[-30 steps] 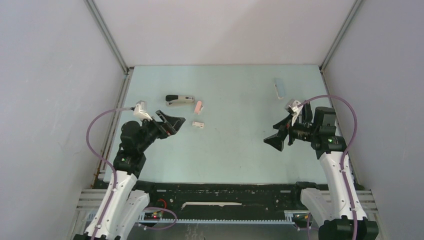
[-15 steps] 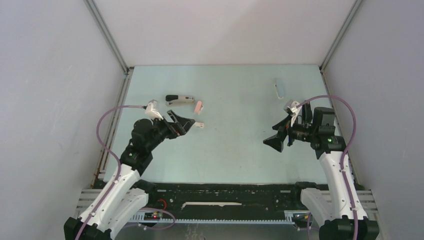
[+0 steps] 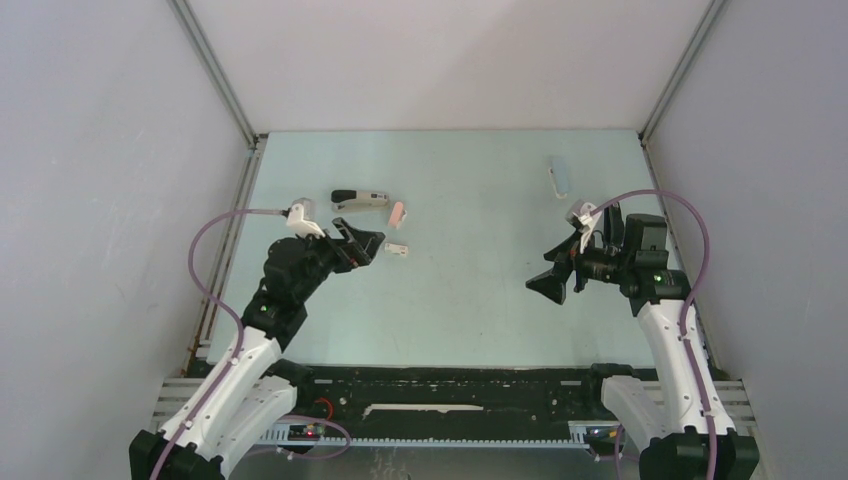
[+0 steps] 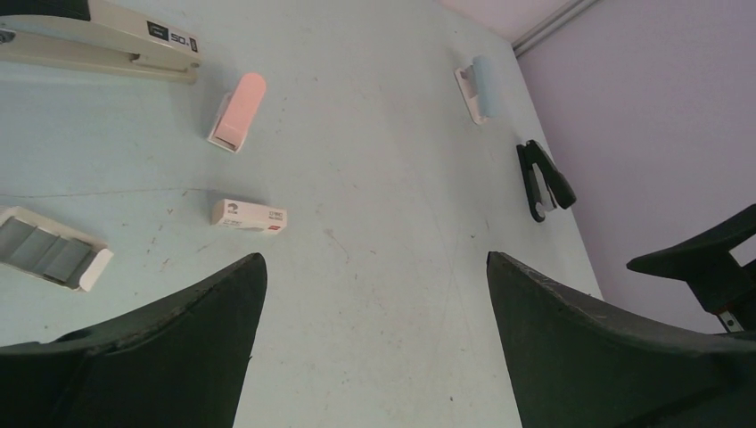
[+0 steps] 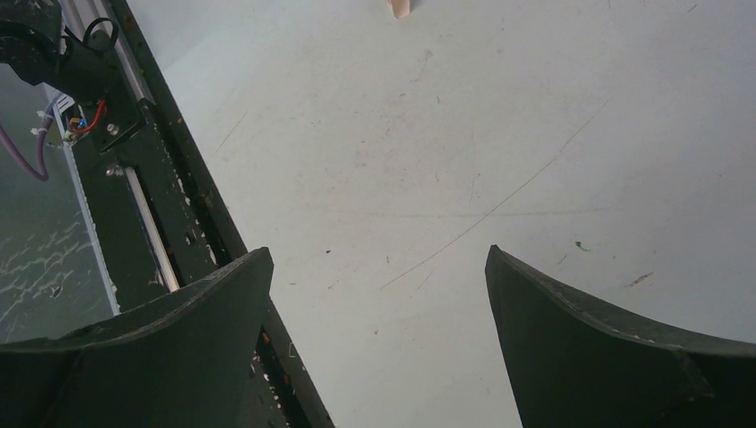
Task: Unload the staples from the stapler
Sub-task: Move the stapler to the center of the board.
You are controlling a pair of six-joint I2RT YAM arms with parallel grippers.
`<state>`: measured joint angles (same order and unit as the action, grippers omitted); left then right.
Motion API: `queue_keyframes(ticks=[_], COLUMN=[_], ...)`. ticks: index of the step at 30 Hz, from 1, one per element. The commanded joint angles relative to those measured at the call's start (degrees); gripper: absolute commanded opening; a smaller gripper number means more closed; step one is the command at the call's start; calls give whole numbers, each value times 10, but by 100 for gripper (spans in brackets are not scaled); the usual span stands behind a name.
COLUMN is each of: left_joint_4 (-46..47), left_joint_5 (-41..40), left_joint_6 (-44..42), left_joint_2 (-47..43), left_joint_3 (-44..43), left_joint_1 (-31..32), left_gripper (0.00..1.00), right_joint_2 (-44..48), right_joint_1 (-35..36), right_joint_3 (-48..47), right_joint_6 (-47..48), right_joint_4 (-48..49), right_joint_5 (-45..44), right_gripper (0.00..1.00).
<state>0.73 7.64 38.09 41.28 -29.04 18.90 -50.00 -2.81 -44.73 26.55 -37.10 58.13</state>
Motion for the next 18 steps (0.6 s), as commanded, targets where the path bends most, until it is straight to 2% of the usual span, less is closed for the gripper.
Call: queue_keyframes(ticks=[1, 18], left_joint_4=[9, 16], left_joint_5=[-28, -15], left_joint_6=[-28, -30], left_joint_2=[12, 88], left_joint_3=[3, -19], left_joint_1=[2, 2], left_gripper=[99, 97], right_joint_2=[-3, -10], right_joint_1=[8, 15], right_joint_3=[-6, -6], right_joint_6=[9, 12], right_joint_4=[1, 0], right_joint_5=[-3, -8], right_gripper=[100, 100])
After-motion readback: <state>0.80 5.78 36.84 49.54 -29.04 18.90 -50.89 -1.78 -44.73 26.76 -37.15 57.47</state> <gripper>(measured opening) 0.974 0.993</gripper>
